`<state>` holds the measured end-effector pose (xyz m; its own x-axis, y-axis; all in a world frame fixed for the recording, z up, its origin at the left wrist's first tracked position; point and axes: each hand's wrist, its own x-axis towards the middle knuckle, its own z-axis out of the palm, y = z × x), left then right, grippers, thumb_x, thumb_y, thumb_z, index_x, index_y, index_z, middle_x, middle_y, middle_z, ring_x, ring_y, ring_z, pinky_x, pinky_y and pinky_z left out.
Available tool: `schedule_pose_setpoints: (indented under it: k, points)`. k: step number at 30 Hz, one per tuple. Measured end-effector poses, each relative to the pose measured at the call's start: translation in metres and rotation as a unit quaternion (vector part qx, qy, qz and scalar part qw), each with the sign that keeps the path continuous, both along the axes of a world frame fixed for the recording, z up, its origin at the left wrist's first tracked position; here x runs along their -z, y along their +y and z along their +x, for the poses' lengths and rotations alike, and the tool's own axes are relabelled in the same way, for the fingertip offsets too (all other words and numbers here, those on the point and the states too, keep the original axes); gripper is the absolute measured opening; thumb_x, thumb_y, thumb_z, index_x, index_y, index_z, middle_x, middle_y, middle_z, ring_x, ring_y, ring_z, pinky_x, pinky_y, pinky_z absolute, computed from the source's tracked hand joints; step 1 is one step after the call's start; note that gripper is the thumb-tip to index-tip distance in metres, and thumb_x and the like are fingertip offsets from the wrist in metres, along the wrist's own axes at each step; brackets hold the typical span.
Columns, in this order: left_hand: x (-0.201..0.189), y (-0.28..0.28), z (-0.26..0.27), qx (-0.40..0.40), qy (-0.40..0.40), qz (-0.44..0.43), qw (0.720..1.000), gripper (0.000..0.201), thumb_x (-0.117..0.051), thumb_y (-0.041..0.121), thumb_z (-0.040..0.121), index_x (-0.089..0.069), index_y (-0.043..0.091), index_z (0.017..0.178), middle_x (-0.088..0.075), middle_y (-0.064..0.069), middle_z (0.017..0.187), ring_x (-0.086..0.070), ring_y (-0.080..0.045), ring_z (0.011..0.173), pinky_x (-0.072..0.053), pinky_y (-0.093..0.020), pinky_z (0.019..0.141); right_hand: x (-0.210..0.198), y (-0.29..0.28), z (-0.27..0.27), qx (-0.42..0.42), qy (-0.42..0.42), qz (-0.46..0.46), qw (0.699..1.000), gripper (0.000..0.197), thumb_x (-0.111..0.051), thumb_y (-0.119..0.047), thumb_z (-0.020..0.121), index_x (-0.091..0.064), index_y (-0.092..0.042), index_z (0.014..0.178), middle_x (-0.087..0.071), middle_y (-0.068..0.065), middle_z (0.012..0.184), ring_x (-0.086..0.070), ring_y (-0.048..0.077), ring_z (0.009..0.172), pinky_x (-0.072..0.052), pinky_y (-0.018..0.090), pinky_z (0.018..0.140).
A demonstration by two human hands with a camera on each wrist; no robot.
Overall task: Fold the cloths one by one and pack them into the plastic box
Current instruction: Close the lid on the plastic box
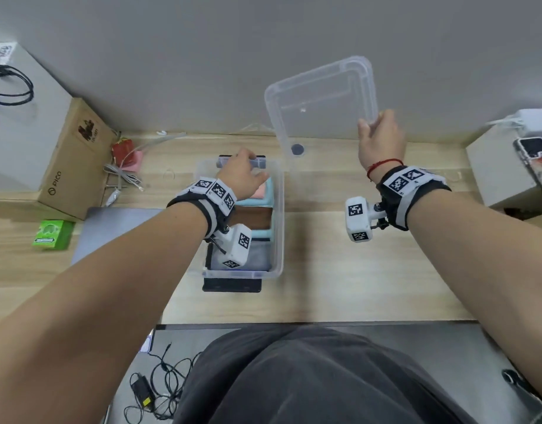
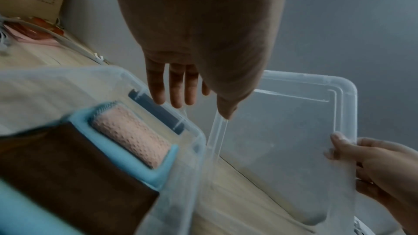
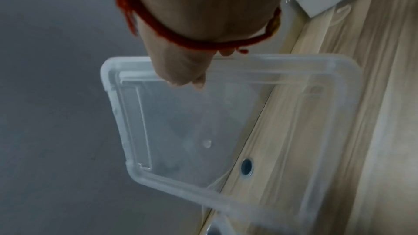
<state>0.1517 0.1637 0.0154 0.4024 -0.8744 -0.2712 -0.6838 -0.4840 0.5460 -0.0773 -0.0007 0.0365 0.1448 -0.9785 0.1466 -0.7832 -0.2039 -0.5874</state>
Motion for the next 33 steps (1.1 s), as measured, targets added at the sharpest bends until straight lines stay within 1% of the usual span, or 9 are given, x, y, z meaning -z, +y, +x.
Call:
schedule_pose_setpoints:
  k: [3, 7, 10, 14, 17, 21, 23, 27, 33]
  points:
    - [-0.002, -0.003, -0.038, 0.004, 0.009, 0.001, 1.0, 0.068, -0.058, 0.05, 0.09, -0.035, 0.007, 0.138, -0.054, -0.012, 0.132, -0.053, -0.028, 0.119, -0.041, -0.034, 0.097, -0.005, 0.002, -0.042, 0.041, -0.012, 0.012, 0.999, 0.023, -0.04, -0.036, 0.101, -0.038, -0.014, 0.096, -0.053, 0.006, 0.086, -0.049, 0.027, 0.077, -0.033, 0.033, 0.066]
    - [-0.005, 0.0, -0.075, -0.024, 0.037, 0.015, 0.999, 0.078, -0.051, 0.055, 0.092, -0.024, 0.006, 0.146, -0.058, -0.012, 0.128, -0.054, -0.029, 0.121, -0.041, -0.036, 0.1, 0.002, 0.005, -0.075, 0.036, -0.041, 0.093, 0.994, 0.029, -0.037, -0.041, 0.1, -0.044, -0.013, 0.101, -0.067, 0.009, 0.096, -0.061, 0.029, 0.087, -0.043, 0.034, 0.071]
    - [-0.004, 0.007, -0.086, -0.039, 0.056, 0.015, 0.998, 0.064, -0.046, 0.048, 0.097, -0.032, 0.006, 0.142, -0.061, -0.01, 0.122, -0.056, -0.028, 0.116, -0.044, -0.036, 0.096, 0.007, 0.018, -0.078, 0.0, -0.061, 0.16, 0.985, 0.037, -0.037, -0.04, 0.101, -0.048, -0.007, 0.112, -0.068, 0.011, 0.1, -0.062, 0.027, 0.09, -0.045, 0.033, 0.072]
    - [0.001, 0.026, -0.074, -0.076, 0.058, 0.022, 0.995, 0.04, -0.043, 0.039, 0.1, -0.052, 0.004, 0.118, -0.064, -0.006, 0.099, -0.063, -0.02, 0.088, -0.046, -0.028, 0.065, 0.014, 0.039, -0.058, -0.04, -0.06, 0.224, 0.972, 0.042, -0.037, -0.04, 0.1, -0.05, -0.005, 0.119, -0.068, 0.012, 0.103, -0.06, 0.021, 0.079, -0.037, 0.026, 0.054]
    - [0.001, 0.045, -0.054, -0.131, 0.033, 0.021, 0.991, 0.033, -0.042, 0.029, 0.102, -0.053, 0.001, 0.115, -0.062, -0.012, 0.106, -0.061, -0.026, 0.095, -0.051, -0.037, 0.078, 0.017, 0.055, -0.034, -0.07, -0.065, 0.251, 0.963, 0.043, -0.038, -0.04, 0.099, -0.051, -0.005, 0.12, -0.071, 0.011, 0.095, -0.056, 0.016, 0.064, -0.044, 0.029, 0.062]
    - [0.0, 0.069, -0.025, -0.149, -0.033, 0.05, 0.987, 0.032, -0.041, 0.025, 0.102, -0.055, 0.0, 0.117, -0.062, -0.019, 0.112, -0.059, -0.036, 0.104, -0.049, -0.036, 0.086, 0.019, 0.069, -0.001, -0.108, -0.028, 0.288, 0.951, 0.035, -0.038, -0.038, 0.1, -0.056, -0.009, 0.109, -0.069, 0.007, 0.084, -0.055, 0.021, 0.065, -0.05, 0.036, 0.069]
    - [-0.001, 0.078, -0.011, -0.147, -0.065, 0.079, 0.984, 0.033, -0.041, 0.024, 0.102, -0.056, -0.002, 0.116, -0.061, -0.021, 0.114, -0.057, -0.037, 0.106, -0.044, -0.035, 0.082, 0.019, 0.076, 0.013, -0.124, 0.005, 0.299, 0.946, 0.028, -0.04, -0.039, 0.1, -0.055, -0.015, 0.098, -0.063, 0.005, 0.078, -0.055, 0.022, 0.063, -0.05, 0.033, 0.063]
    - [0.003, 0.089, 0.014, -0.134, -0.099, 0.118, 0.979, 0.033, -0.045, 0.023, 0.1, -0.061, -0.004, 0.109, -0.063, -0.023, 0.112, -0.059, -0.039, 0.104, -0.045, -0.038, 0.082, 0.027, 0.086, 0.038, -0.153, 0.077, 0.306, 0.936, 0.04, -0.044, -0.042, 0.099, -0.06, -0.008, 0.084, -0.064, 0.006, 0.071, -0.055, 0.02, 0.054, -0.043, 0.024, 0.05]
    - [0.021, 0.097, 0.046, -0.121, -0.11, 0.168, 0.972, 0.031, -0.046, 0.024, 0.096, -0.065, -0.001, 0.101, -0.067, -0.019, 0.102, -0.063, -0.035, 0.095, -0.046, -0.037, 0.075, 0.05, 0.091, 0.069, -0.189, 0.165, 0.304, 0.919, 0.038, -0.049, -0.039, 0.095, -0.059, -0.012, 0.069, -0.071, 0.015, 0.081, -0.067, 0.033, 0.079, -0.057, 0.038, 0.079]
